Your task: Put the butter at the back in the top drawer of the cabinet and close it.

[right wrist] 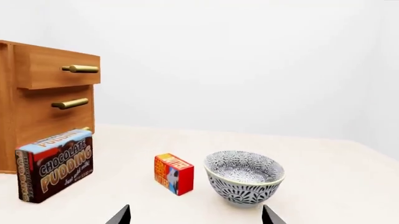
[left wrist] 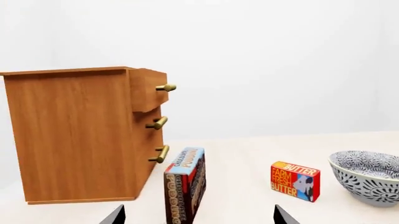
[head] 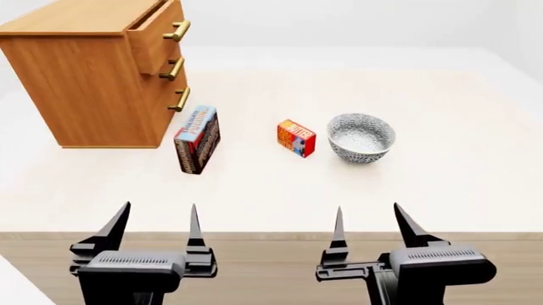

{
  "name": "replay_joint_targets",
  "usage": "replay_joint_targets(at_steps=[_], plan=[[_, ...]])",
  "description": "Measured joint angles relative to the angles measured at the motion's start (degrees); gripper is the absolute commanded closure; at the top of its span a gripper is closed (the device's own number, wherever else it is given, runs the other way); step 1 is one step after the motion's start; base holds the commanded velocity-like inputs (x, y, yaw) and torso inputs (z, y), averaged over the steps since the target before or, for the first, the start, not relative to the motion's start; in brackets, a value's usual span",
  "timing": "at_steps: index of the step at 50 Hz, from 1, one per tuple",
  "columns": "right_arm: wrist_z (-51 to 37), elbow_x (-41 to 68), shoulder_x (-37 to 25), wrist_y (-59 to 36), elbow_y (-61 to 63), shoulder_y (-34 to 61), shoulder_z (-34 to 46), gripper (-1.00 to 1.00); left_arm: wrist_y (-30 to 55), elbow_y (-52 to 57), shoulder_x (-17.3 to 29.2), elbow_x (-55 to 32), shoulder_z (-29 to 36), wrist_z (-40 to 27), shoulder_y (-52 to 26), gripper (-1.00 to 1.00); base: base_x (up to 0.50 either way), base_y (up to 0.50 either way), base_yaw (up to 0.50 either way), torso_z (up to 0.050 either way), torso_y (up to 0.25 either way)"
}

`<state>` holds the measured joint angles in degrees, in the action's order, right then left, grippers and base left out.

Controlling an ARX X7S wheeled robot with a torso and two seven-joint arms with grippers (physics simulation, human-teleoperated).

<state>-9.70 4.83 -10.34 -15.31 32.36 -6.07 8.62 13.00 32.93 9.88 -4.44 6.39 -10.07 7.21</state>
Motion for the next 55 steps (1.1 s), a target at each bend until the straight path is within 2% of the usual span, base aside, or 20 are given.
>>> replay_joint_targets(at_steps=[13,55], plan=[[-0.36,0.25,-0.39,0.63,0.19,-0.36,0.92,-1.00,-0.32,0.12,0.55,-0.79,0.25,-0.43,0.35,-1.00,0.00,0.00,0.00,0.001,0.000],[-1.93,0.75,-1.75,0.51,1.02,-0.66,2.98,-1.00,0.51,0.97,2.53,-2.49,1.59,-2.92,0.63,-1.00,0.00,0.00,0.00,0.050,0.000]])
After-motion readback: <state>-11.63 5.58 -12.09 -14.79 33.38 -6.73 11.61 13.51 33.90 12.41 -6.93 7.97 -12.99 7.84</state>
